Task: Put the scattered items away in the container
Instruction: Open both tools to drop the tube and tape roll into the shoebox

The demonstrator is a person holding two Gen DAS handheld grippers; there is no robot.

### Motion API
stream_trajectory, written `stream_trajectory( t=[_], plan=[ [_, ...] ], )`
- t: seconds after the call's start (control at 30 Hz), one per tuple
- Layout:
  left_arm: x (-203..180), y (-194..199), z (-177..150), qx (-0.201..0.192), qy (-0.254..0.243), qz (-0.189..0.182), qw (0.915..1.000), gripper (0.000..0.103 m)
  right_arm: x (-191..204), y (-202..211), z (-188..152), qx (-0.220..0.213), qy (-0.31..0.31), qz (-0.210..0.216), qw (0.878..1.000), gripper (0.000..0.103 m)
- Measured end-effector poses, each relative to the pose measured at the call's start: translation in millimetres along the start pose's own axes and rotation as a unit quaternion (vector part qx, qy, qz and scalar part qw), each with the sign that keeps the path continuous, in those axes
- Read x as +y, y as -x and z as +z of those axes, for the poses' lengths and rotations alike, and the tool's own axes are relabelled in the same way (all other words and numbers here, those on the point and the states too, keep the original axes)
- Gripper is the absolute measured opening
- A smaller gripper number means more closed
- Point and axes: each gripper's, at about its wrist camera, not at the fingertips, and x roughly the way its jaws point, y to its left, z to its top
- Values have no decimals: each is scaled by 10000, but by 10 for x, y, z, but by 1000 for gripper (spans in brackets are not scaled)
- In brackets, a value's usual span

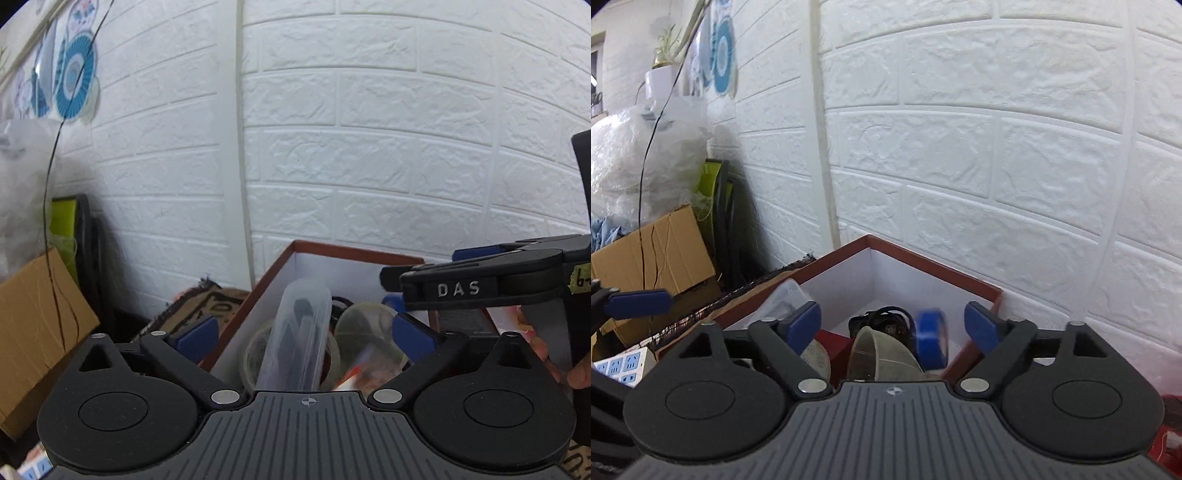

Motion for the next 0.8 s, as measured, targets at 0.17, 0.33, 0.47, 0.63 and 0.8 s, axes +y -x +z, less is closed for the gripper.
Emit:
stream_trajectory(
  t=[0.17,0.33,0.47,0.63,0.8],
  plan=[
    [-52,166,-16,112,240,-13,9996,103,-31,211,-53,175,-173,80,9997,97],
    [-259,480,-34,18,60,36,10000,103,-28,563,-101,160,-104,76,9998,99],
    [-485,708,-74,-8,-65,-42,10000,103,-75,905,-161,118,-173,132,9997,100],
    [-849,965,-176,-70,-253,-243,9994,103,-174,1349,-269,75,-254,202,9994,101],
    [-1239,1148,-286,-89,-381,-507,9979,103,-329,1773,-437,-58,-247,220,9994,102]
  ],
)
